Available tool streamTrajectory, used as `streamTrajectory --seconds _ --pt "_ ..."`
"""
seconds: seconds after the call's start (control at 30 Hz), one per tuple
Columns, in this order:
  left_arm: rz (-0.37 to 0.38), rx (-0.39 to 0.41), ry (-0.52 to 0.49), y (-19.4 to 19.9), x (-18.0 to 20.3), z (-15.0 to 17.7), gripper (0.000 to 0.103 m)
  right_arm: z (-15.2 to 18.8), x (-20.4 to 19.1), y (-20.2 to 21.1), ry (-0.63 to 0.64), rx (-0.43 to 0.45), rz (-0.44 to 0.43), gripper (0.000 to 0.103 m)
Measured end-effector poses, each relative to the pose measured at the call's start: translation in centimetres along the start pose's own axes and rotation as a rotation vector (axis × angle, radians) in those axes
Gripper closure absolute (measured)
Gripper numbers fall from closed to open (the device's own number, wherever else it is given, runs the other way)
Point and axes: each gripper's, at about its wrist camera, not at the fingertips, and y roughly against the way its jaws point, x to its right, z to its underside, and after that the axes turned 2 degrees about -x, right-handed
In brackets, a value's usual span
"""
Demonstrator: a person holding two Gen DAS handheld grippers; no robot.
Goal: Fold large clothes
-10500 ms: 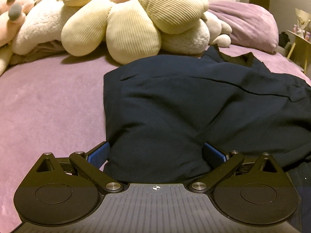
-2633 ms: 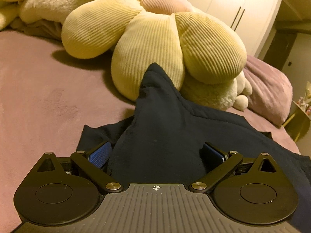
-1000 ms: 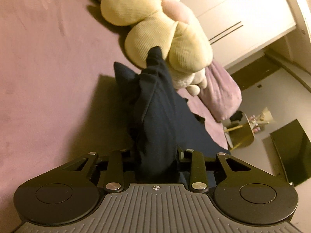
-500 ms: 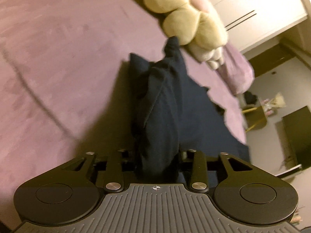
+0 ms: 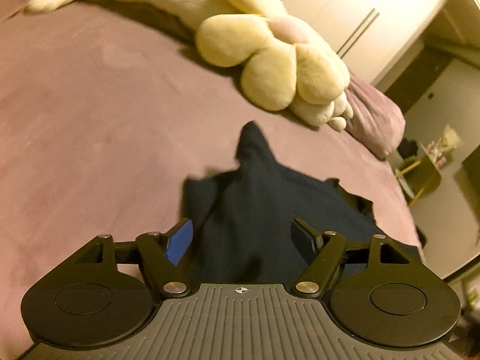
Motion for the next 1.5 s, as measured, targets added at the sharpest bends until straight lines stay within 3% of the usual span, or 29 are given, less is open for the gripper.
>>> streamTrajectory --seconds 0.13,0.23,0.3,0.33,0.37,0.47,0.6,0.77,0.83,0.97,1.07,1.13,1.2,1.27,1.37,1.43,1.5 --pt "-0.033 -0.022 -0.001 -5.6 2.2 -2.0 0.032 -4.0 -4.5 -6.1 0.128 0.024 0.022 0.046" --pt "-0.088 -0.043 -0.014 -8.4 3.0 -2.2 0.054 -6.1 -7.2 -11.2 0.184 -0.006 0.091 0.048" --pt "-0.117 -0.055 -0.034 -9.4 2.8 -2.0 0.064 -6.6 -8.5 -14.0 0.239 -0.033 0.162 0.063" --pt "-0.122 -0.051 -0.040 -9.7 2.8 -1.9 0.069 -6.7 -8.9 -15.0 0.262 -0.047 0.175 0.080" --pt "-0.125 -0.040 -0.043 -9.7 2.7 -1.9 0.071 -6.6 -9.3 -15.8 0.278 -0.055 0.193 0.089" --pt "-0.131 -0.001 -0.055 -9.6 3.0 -2.0 0.075 -6.4 -10.2 -16.3 0.304 -0.004 0.185 0.092" --pt "-0.217 0.019 -0.136 -11.0 4.6 -1.9 0.075 -6.3 -10.9 -14.5 0.331 0.161 0.193 0.093" --pt "-0.298 0.028 -0.188 -12.2 5.1 -1.2 0.059 -5.3 -9.2 -18.6 0.316 0.056 0.271 0.089" --pt "-0.312 0.035 -0.183 -11.6 5.1 -1.3 0.049 -5.1 -8.9 -18.3 0.291 0.074 0.263 0.082" --pt "-0.314 0.037 -0.155 -10.2 5.3 -1.7 0.044 -5.9 -8.9 -15.0 0.227 0.185 0.265 0.057" --pt "-0.294 0.083 -0.157 -8.7 6.9 -1.9 0.040 -5.8 -9.4 -12.0 0.199 0.275 0.189 0.057" --pt "-0.264 0.113 -0.187 -8.3 8.6 -1.9 0.028 -5.2 -10.8 -11.4 0.234 0.288 0.101 0.058" --pt "-0.222 0.121 -0.230 -8.7 10.2 -1.4 0.021 -4.1 -13.2 -11.8 0.316 0.280 0.024 0.065" --pt "-0.233 0.096 -0.254 -10.2 11.2 -0.6 0.020 -2.4 -16.2 -13.3 0.406 0.252 -0.040 0.077" --pt "-0.284 0.028 -0.273 -13.5 11.6 0.7 0.019 -0.2 -18.7 -15.4 0.460 0.185 -0.081 0.083" --pt "-0.298 0.064 -0.303 -14.5 11.7 1.7 0.012 0.8 -19.5 -17.3 0.459 0.118 -0.092 0.084" --pt "-0.300 0.098 -0.354 -15.3 11.9 2.5 0.008 2.3 -19.6 -19.4 0.501 0.068 -0.021 0.084"
